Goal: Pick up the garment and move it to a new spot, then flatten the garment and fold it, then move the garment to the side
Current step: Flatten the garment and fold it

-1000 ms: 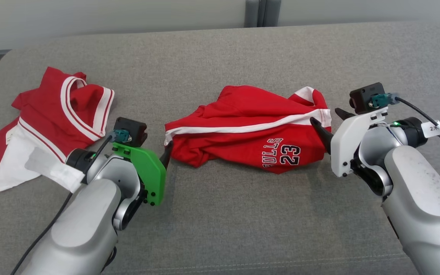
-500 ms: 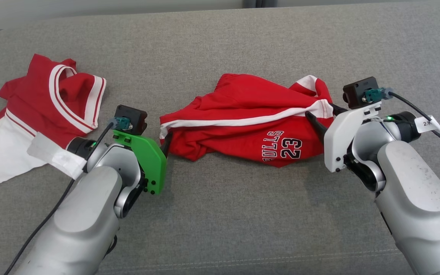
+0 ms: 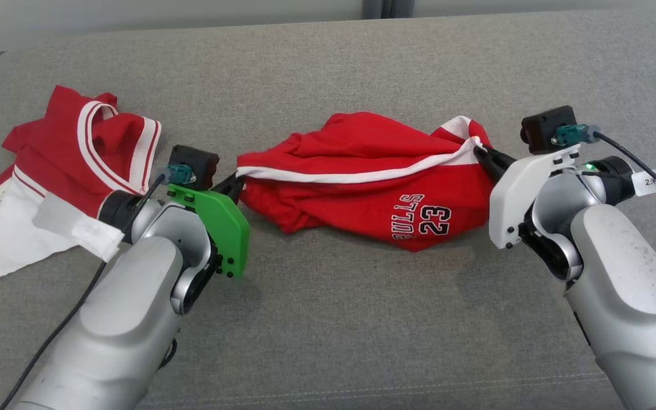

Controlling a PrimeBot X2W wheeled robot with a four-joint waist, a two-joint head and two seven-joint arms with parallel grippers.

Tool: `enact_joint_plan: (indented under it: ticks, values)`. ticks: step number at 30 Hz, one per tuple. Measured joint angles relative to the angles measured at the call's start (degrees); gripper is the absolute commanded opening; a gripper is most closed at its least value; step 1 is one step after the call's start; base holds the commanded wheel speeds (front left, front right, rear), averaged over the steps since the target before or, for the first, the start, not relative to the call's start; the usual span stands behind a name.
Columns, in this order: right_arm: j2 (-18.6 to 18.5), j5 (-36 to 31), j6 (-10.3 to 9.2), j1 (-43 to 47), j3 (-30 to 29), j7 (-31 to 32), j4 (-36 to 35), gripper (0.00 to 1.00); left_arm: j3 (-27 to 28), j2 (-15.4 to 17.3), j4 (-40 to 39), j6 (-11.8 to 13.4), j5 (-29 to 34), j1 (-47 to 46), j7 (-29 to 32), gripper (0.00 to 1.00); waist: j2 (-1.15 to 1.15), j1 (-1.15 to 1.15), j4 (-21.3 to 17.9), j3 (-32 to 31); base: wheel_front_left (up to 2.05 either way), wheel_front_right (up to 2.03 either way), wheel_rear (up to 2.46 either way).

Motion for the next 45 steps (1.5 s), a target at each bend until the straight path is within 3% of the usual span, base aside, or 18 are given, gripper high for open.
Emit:
enact_joint_plan:
  ticks: [12,17,24,30,35,45]
  values:
    - [-0.8,-0.9,0.01,-4.1,-1.8,-3.2,-2.7,0.00,1.7,2.9,-4.8,1.6,1.3,-5.2,-1.6,0.00,0.00,0.00,-0.3,0.2,0.00,0.00,0.00]
    - [-2.3,-0.5,0.01,-13.1,1.7,-5.6,-1.4,0.00,1.6,5.3,-5.4,1.5,4.3,-12.4,-1.3,0.00,0.00,0.00,-1.0,3.7,0.00,0.00,0.00]
    - [-3.5,-0.9,0.01,-31.7,6.1,-11.6,5.4,0.00,2.3,6.8,-5.8,-0.7,8.0,-27.5,-2.2,0.00,0.00,0.00,-2.6,10.5,0.00,0.00,0.00]
    - [-3.7,-6.1,0.01,-46.3,6.9,-18.8,12.6,0.00,3.3,6.7,-4.8,-2.4,10.0,-39.4,-4.3,0.00,0.00,0.01,-4.2,16.7,0.00,0.00,0.00]
    - [-3.2,-12.2,0.01,-55.7,3.5,-25.8,16.8,0.00,5.4,6.7,-3.1,-2.7,10.6,-47.4,-7.9,0.00,0.00,0.01,-5.5,21.2,0.00,0.00,0.00]
    - [-2.4,-24.4,0.03,-64.9,-5.5,-34.5,17.6,0.00,11.2,5.2,-2.9,0.5,9.4,-54.7,-20.5,0.00,0.00,0.01,-7.2,26.1,0.00,0.00,0.00]
